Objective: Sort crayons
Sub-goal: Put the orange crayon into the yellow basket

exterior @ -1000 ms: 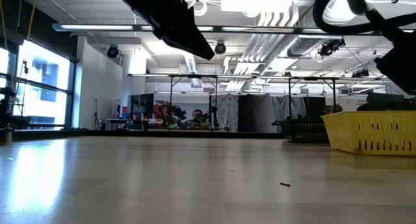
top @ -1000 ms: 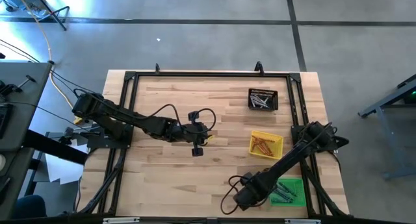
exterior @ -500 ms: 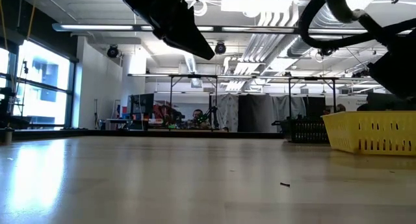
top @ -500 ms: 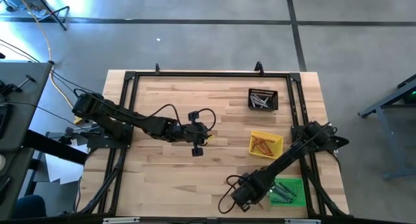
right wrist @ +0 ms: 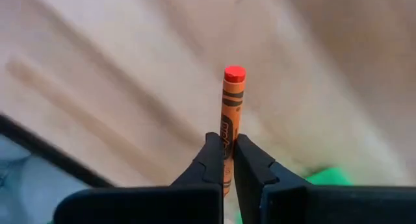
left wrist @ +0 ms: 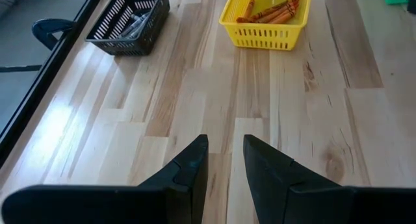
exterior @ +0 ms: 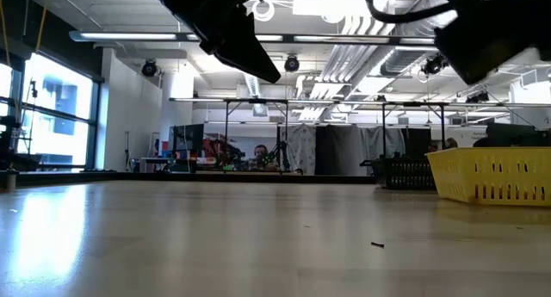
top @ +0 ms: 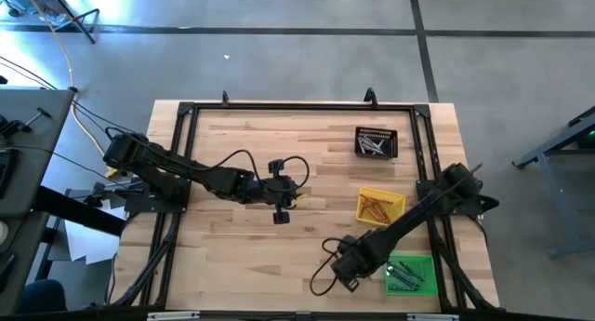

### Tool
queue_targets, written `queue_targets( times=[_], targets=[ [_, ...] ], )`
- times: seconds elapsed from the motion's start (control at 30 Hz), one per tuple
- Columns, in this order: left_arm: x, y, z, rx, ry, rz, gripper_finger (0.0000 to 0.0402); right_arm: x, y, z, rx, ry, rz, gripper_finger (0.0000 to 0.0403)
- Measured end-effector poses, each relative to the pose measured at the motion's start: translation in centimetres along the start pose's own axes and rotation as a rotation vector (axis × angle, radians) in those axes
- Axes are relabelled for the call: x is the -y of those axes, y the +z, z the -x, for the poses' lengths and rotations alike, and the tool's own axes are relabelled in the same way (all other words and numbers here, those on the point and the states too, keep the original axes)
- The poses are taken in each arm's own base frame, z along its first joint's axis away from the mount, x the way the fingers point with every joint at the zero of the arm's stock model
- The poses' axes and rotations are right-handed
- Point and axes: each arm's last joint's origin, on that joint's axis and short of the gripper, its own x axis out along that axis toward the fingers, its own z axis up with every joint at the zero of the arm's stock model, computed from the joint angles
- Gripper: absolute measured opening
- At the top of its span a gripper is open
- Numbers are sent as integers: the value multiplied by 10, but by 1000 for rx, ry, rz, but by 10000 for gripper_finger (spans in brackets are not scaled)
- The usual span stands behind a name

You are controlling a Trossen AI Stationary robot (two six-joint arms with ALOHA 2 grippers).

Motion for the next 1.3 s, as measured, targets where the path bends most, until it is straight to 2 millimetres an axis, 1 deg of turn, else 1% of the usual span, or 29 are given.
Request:
queue_targets(
  times=[0.13,0.47,0.63,0.77,0.9,1.0,1.2,1.3],
  targets=[
    [0,0,0,0,0,0,87,13,5,20,93,-65,7,1],
    [0,0,0,0,0,0,87,60,17,71,358,-366,-9,1],
    [0,0,0,0,0,0,87,75,24,90,470,-438,-37,1],
    [0,0,0,0,0,0,87,78,30,94,548,-466,-28,1],
    [0,0,0,-1,0,0,87,76,32,91,639,-517,2,2],
    [0,0,0,-1,0,0,87,76,25,91,685,-562,28,3],
    [0,0,0,-1,-1,-1,87,76,7,90,783,-591,-3,3],
    [0,0,0,0,-1,0,87,76,0,77,834,-560,-11,3]
  ],
)
